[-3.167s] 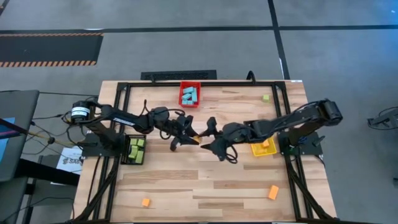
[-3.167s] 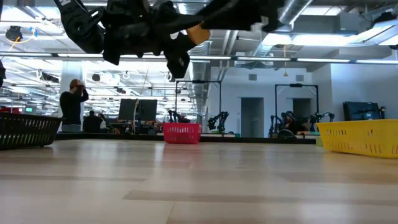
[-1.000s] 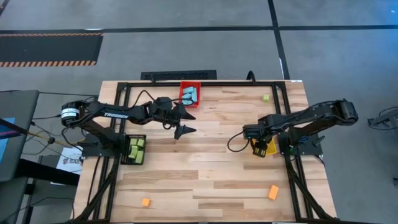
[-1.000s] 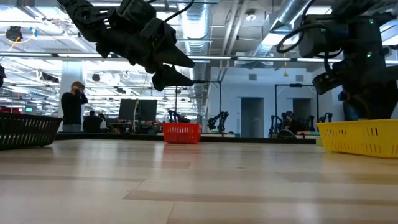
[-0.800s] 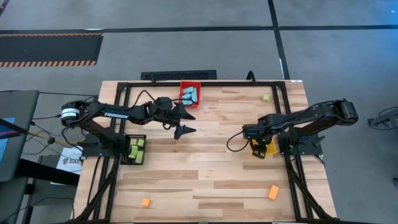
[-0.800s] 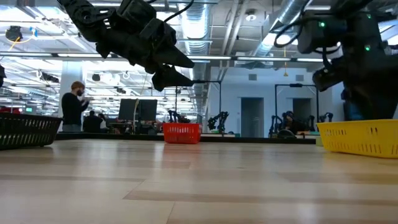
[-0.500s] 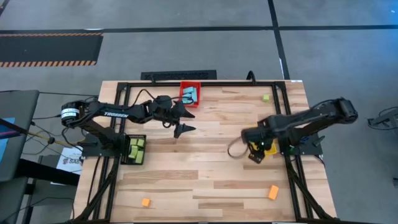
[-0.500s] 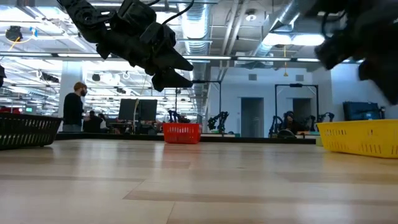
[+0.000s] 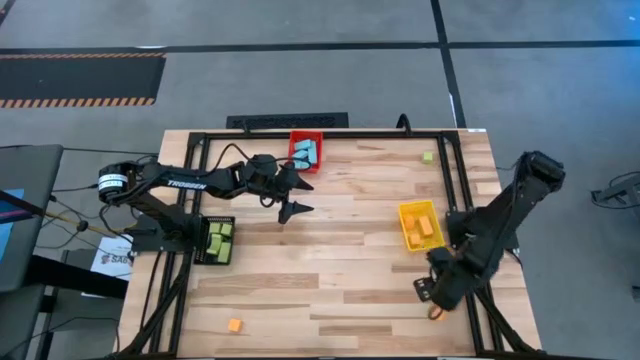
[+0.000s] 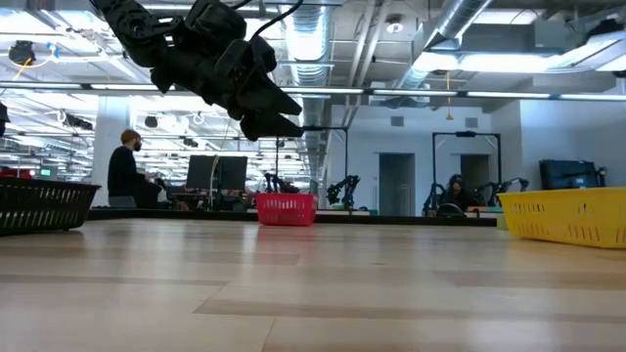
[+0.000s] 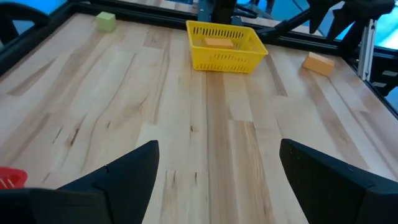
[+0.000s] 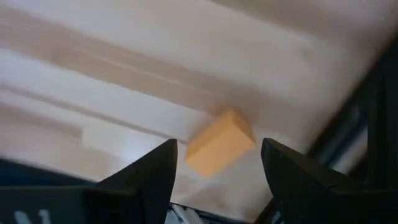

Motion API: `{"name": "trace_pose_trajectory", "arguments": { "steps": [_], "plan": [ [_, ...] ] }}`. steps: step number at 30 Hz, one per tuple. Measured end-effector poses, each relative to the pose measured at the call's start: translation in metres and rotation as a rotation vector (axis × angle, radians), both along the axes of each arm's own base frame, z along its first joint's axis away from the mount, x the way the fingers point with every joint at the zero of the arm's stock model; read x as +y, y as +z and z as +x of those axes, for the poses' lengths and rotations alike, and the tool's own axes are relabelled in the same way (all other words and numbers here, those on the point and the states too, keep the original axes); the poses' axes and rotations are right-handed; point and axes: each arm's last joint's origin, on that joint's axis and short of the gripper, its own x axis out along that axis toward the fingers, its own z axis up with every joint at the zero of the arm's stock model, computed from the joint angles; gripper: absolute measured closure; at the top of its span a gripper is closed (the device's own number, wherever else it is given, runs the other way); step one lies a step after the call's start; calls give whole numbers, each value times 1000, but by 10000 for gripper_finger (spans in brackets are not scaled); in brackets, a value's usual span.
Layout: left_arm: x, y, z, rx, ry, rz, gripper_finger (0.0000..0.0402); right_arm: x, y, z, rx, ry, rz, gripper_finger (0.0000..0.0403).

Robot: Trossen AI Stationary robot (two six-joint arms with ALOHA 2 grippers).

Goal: Sort & place blocks by color
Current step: Put the yellow block into the yellow bin

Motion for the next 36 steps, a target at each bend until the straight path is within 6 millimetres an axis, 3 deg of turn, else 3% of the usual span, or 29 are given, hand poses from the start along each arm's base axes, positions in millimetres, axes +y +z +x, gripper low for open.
{"name": "trace_pose_trajectory", "arguments": {
  "steps": [3, 12, 20, 25, 36],
  "plan": [
    [0, 0, 0, -5, -6, 16, 84, 11, -9, -4, 78, -48, 3, 149],
    [0, 1, 0, -9, -15, 18, 84, 25, -31, 10, 247, -59, 103, 149],
    [0, 1, 0, -9, -12, 8, 84, 34, -47, 8, 136, -36, 202, 149],
    [0, 1, 1, -14, -4, -8, 84, 29, -64, 3, 96, -42, 187, 149],
    [4, 4, 1, -45, 26, -24, 84, 8, -76, 1, 100, -13, 33, 151]
  ]
}}
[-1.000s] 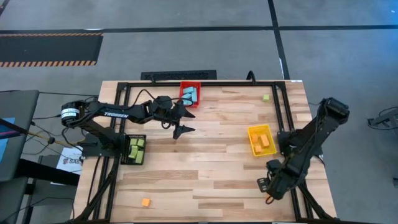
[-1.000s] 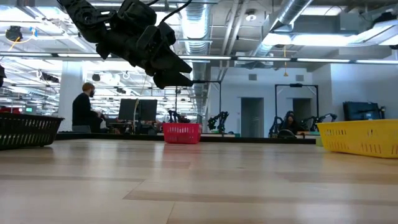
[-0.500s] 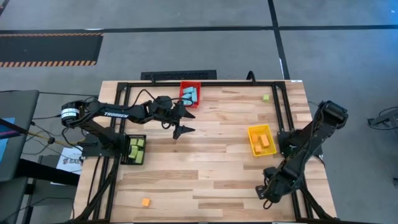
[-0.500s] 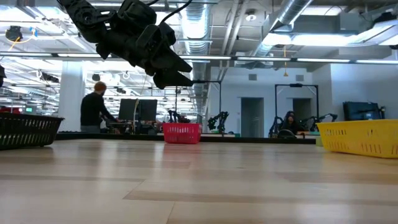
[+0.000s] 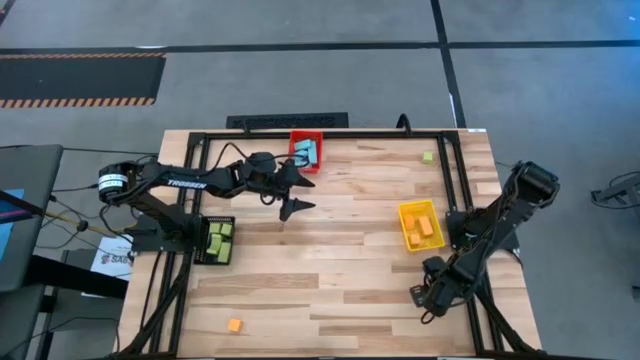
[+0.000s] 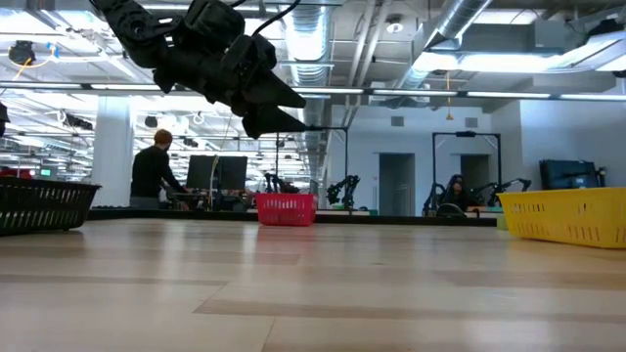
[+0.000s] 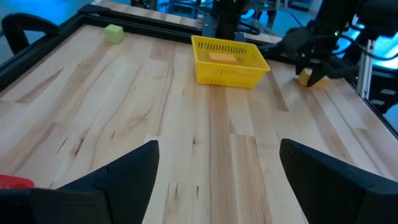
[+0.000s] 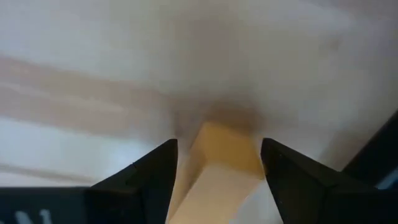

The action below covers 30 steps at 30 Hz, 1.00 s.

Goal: Sort & place blocks by color
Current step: Put the yellow block into the yellow bin

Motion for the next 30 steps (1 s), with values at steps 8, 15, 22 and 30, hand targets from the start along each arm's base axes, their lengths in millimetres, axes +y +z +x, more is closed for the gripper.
{"name": "trace_pose_trajectory", "arguments": {
  "steps": [8, 15, 22, 30],
  "plan": [
    [4, 0, -1, 0, 23, -34, 84, -1, 5, 10, -100, 111, 52, 260],
    [4, 1, -1, 0, 23, -36, 84, -10, 18, 11, -272, 177, -37, 290],
    [4, 0, -1, 4, 29, -53, 84, -29, 33, 15, -422, 231, -175, 290],
    [4, -1, -1, 19, 32, -66, 84, -55, 69, 7, -656, 327, -294, 281]
  ]
}}
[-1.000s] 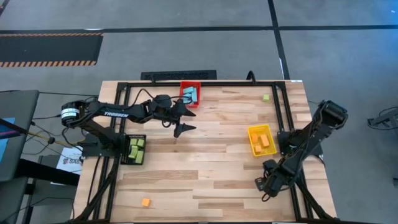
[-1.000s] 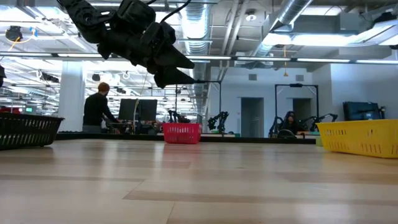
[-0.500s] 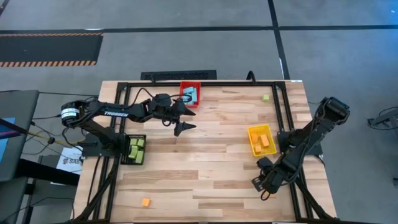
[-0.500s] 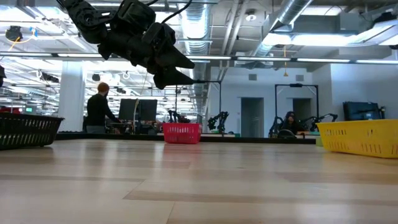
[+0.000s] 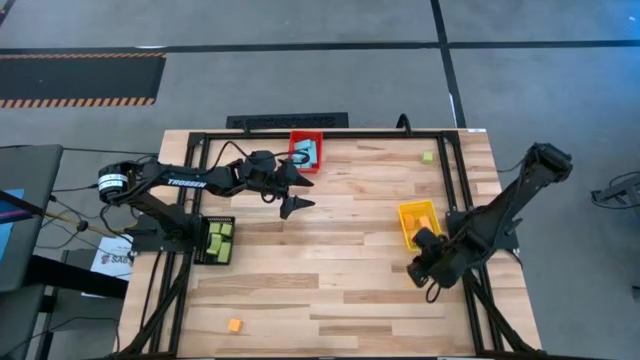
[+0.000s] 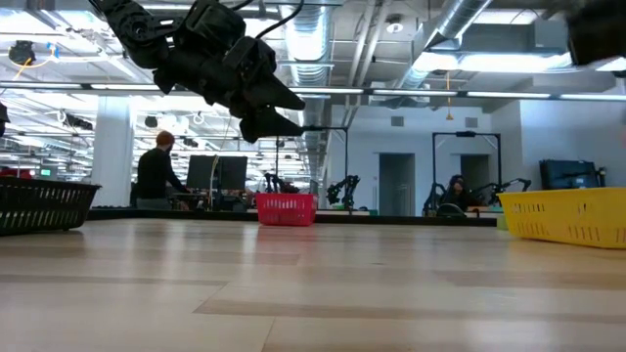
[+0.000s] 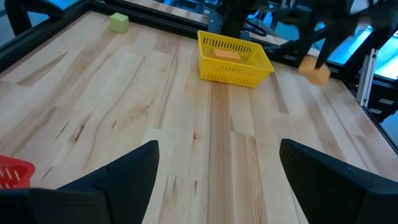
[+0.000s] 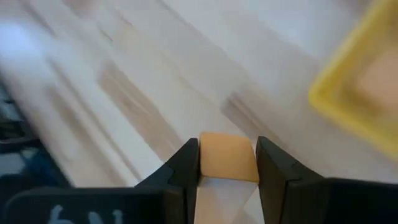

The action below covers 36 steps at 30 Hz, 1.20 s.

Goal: Sort & place blocks by color
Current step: Put the yellow block into the yellow bin

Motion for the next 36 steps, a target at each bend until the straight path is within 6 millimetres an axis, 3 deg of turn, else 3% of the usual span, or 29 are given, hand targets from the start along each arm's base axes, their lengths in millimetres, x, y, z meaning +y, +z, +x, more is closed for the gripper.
{"name": "trace_pose_trajectory", "arguments": {
  "steps": [7, 17, 24, 36],
  "plan": [
    [0, -1, 0, 11, 0, -4, 84, -41, 31, -17, -206, -53, -195, 283],
    [0, -3, -1, 34, 7, -26, 84, -97, 24, -35, 91, -293, -361, 283],
    [0, -4, -1, 41, 15, -43, 84, -115, 18, -22, 221, -312, -402, 274],
    [0, -4, -1, 43, 21, -56, 84, -129, -2, 11, 343, -146, -232, 259]
  ]
}}
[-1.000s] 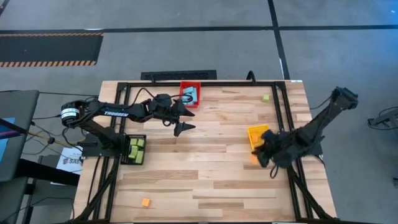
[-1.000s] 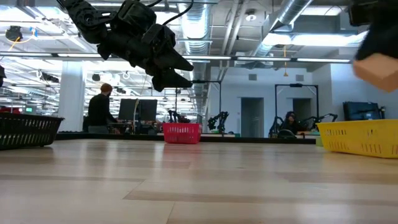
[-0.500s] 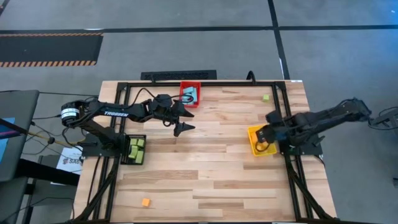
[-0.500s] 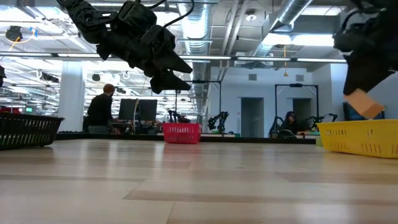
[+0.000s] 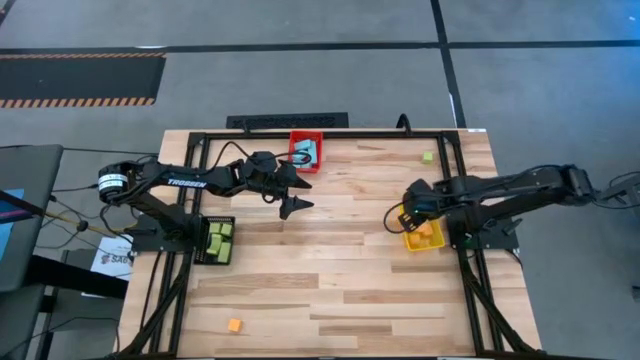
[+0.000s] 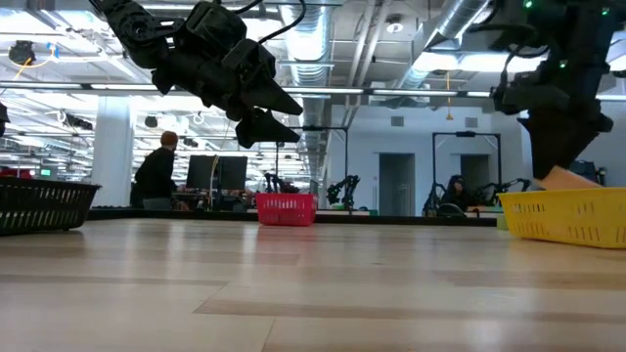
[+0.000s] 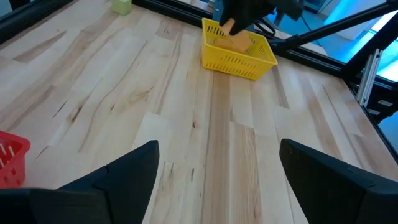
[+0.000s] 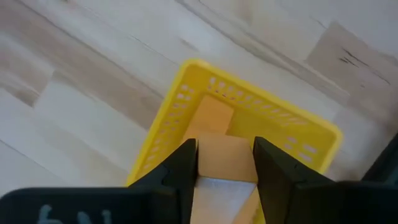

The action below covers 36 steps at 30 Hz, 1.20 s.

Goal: Sort & place blocks by color
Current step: Put the yellow block into the yellow bin, then put the light green block into the black bin

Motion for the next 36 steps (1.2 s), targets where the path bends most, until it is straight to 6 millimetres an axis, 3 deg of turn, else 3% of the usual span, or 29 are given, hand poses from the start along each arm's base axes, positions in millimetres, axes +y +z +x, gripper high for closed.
{"name": "trace_pose_trajectory", "arguments": {
  "steps": [10, 14, 17, 21, 25, 31, 36],
  "plan": [
    [-1, -4, -2, 49, -11, 3, 84, -19, -6, 3, 76, -33, 11, 168],
    [-1, -4, -7, 78, -21, 24, 84, -28, 7, 6, 52, -30, 28, 149],
    [1, 5, -15, 85, 3, 56, 84, -41, 26, 12, -4, -74, -62, 149],
    [1, 19, -22, 50, 43, 93, 84, -70, 44, 19, -57, -152, -210, 154],
    [-3, 27, -26, 21, 32, 99, 84, -112, 42, 15, 3, -245, -226, 156],
    [-13, 19, -29, 70, 2, 78, 84, -169, 12, -5, 166, -403, -148, 156],
    [-16, 14, -31, 134, 25, 91, 84, -203, -12, -15, 229, -460, -95, 156]
  ]
}}
